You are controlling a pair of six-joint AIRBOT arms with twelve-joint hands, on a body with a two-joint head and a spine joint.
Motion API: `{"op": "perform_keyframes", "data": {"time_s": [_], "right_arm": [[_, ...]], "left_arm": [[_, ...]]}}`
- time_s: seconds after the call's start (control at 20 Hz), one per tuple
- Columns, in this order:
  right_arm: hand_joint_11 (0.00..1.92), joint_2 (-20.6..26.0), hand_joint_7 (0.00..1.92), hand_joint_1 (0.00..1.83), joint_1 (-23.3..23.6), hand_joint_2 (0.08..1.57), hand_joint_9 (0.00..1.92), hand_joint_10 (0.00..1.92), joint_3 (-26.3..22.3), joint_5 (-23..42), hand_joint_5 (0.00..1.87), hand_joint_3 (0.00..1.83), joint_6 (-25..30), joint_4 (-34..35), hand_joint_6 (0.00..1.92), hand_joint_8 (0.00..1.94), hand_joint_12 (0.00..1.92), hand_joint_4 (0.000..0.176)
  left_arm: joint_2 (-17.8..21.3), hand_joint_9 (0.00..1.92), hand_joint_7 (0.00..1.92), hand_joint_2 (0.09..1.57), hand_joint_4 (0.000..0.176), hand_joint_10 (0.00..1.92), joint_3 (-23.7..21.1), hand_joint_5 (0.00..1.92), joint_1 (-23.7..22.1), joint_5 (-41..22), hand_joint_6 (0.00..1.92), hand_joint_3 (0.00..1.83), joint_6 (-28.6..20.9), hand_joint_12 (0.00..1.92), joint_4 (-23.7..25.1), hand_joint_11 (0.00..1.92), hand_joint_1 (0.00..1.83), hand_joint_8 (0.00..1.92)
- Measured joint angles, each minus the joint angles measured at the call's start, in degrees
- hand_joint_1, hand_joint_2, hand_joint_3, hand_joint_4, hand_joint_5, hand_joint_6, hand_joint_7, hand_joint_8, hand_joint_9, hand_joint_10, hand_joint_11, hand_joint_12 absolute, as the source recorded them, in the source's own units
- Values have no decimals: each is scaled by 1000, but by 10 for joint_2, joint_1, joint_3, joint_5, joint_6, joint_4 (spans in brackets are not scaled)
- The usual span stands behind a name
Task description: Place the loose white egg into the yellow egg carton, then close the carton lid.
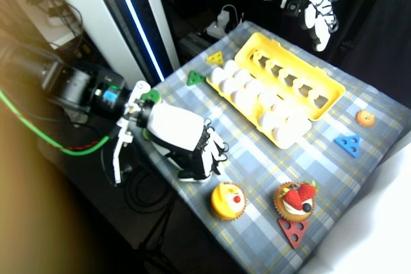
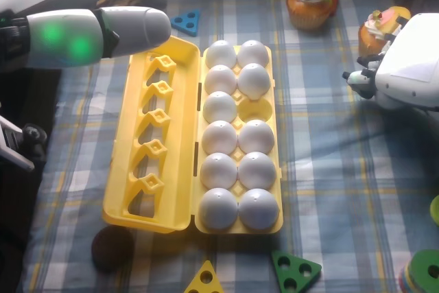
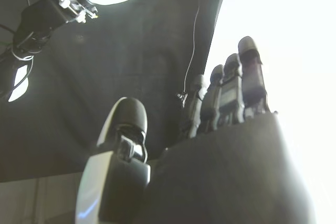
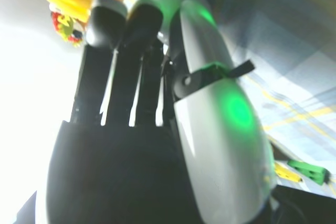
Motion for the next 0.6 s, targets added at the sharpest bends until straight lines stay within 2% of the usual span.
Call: {"op": "perform_keyframes", "data": {"time_s": [0.05, 0.1, 0.15, 0.2, 0.25, 0.35, 0.4, 0.45, 0.5, 0.55, 0.6], "right_arm": [[666, 1, 832, 1192, 0, 1231, 789, 1353, -5, 2, 698, 3, 0, 0, 1369, 1312, 1729, 0], [643, 8, 833, 1170, 0, 1232, 790, 1344, -18, 2, 710, 1, 1, 0, 1337, 1342, 1788, 0], [699, 14, 811, 1310, 7, 1220, 795, 1477, -28, 2, 671, 0, 2, -3, 1320, 1284, 1784, 0], [737, 16, 813, 1341, 10, 1213, 807, 1487, -31, 2, 668, 0, 2, -6, 1305, 1273, 1750, 0], [700, 23, 799, 1344, 19, 1223, 770, 1527, -38, 9, 653, 2, 1, -18, 1291, 1324, 1737, 0], [689, 30, 795, 1344, 32, 1226, 761, 1537, -50, 32, 649, 3, 1, -40, 1288, 1338, 1735, 0], [689, 30, 794, 1344, 33, 1226, 760, 1538, -52, 35, 648, 2, 1, -49, 1288, 1338, 1735, 0], [722, 29, 854, 1233, 38, 1223, 810, 1458, -58, 35, 699, 0, 17, -73, 1255, 1375, 1763, 0], [687, 27, 776, 1319, 43, 1233, 764, 1561, -59, 31, 655, 3, 55, -104, 1270, 1366, 1766, 0], [682, 27, 777, 1344, 44, 1224, 789, 1593, -59, 33, 693, 0, 79, -124, 1178, 1369, 1791, 0], [686, 27, 715, 1223, 44, 1268, 672, 1855, -59, 37, 681, 8, 106, -143, 1208, 1642, 1895, 0]], "left_arm": [[0, 62, 16, 1390, 23, 11, 0, 75, 0, 0, 7, 0, 0, 579, 0, 0, 196, 3], [0, 60, 18, 1384, 28, 7, 0, 73, 0, -1, 4, 0, 0, 588, 0, 0, 211, 2], [0, 36, 3, 1383, 40, 6, 0, 58, 0, 0, 3, 0, 0, 542, 0, 0, 216, 0], [0, 33, 0, 1386, 39, 6, 0, 59, 0, 0, 4, 0, 0, 544, 0, 0, 230, 0], [0, 48, 13, 1389, 30, 9, 0, 68, 0, -1, 4, 1, 0, 635, 0, 0, 219, 2], [0, 54, 18, 1386, 28, 7, 0, 72, 1, -1, 3, 0, 0, 681, -1, 0, 227, 2], [0, 54, 18, 1387, 28, 7, 0, 72, 1, 0, 3, 0, 0, 683, -1, 0, 227, 2], [0, 49, 21, 1383, 32, 4, 0, 83, 1, -1, 4, 0, 0, 572, 0, 0, 216, 1], [0, 54, 25, 1381, 32, 5, 0, 87, 1, 0, 4, 0, 0, 561, -1, 0, 199, 2], [0, 52, 20, 1383, 31, 3, 0, 82, 1, -1, 1, 1, 0, 571, -1, 0, 185, 1], [0, 53, 16, 1379, 32, 3, 0, 76, 1, -2, 1, 0, 0, 572, -1, 0, 197, 0]]}}
